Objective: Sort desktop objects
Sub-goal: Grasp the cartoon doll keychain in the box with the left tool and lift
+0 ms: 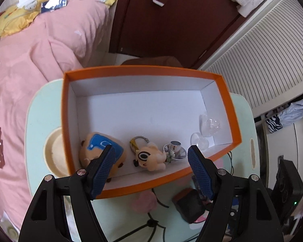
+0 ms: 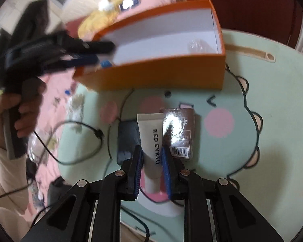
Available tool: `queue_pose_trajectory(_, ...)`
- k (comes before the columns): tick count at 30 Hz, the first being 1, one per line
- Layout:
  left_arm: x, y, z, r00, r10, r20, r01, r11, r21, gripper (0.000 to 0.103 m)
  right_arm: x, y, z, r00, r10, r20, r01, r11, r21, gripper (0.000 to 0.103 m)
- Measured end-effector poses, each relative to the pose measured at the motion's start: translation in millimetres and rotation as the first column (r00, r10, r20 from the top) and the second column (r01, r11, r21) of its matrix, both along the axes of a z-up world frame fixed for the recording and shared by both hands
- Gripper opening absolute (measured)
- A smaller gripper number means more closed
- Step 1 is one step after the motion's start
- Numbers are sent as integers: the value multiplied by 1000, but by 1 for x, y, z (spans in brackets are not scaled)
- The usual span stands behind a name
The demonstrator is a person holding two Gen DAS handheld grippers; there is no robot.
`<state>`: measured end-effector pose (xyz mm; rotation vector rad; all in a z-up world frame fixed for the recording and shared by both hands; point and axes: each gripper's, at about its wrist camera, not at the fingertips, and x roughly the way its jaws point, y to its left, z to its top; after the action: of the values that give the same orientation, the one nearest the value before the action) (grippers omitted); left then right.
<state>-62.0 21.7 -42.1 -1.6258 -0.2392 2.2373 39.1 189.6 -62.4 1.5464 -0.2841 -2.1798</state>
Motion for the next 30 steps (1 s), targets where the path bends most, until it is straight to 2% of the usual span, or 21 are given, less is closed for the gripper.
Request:
queue_pose_trajectory(2,0,3,-2,1000,-9,5,9,1000,0,74,-1,1,2,999,-23,-25,23,1000,-7,20)
queue_pose_trajectory(5,0,9,-4,1000,-24,15,24,1000,-13,74,-4,2,6,996,-59,-67,58,998,-16,31)
queue_pose_trajectory(8,-3,17,-7,999,-42,25,43,998,-45,74,-6,11,9,993,-88,-76,82,994,-77,39)
queue_pose_trajectory(10,-5,23,-9,997,-65,37,67,996,-66,65,-9,16,9,993,-100,-65,93,990,-103,39)
queue_pose_trajectory(11,-6,27,-10,995,-87,50,91,992,-84,52,-10,18,9,992,-104,-64,97,989,-107,39)
queue_pose_trajectory(12,-7,31,-12,992,-110,64,117,988,-104,45,-11,20,9,992,-108,-63,101,989,-111,39)
queue_pose_trajectory(16,-17,45,-23,966,-203,157,230,957,-179,47,-13,17,7,993,-104,-56,96,987,-127,39)
queue_pose_trajectory(18,-28,44,-32,941,-226,254,269,952,-148,58,-13,18,8,994,-99,-53,91,987,-135,39)
queue_pose_trajectory(20,-37,42,-41,911,-262,317,303,949,-88,59,-13,19,8,994,-94,-50,86,986,-142,39)
queue_pose_trajectory(22,-42,40,-45,899,-281,337,312,949,-41,58,-13,20,7,994,-94,-49,86,985,-147,39)
queue_pose_trajectory(24,-42,39,-45,896,-282,342,317,947,-49,50,-12,22,8,994,-98,-51,89,985,-149,39)
queue_pose_trajectory(26,-43,32,-45,904,-260,340,286,958,-27,46,-11,24,9,993,-102,-53,93,984,-150,39)
queue_pose_trajectory(28,-43,23,-44,912,-235,337,250,968,-1,45,-10,26,10,993,-106,-55,96,984,-152,39)
queue_pose_trajectory(30,-40,17,-36,931,-216,295,222,975,11,45,-9,28,10,992,-110,-57,100,983,-153,39)
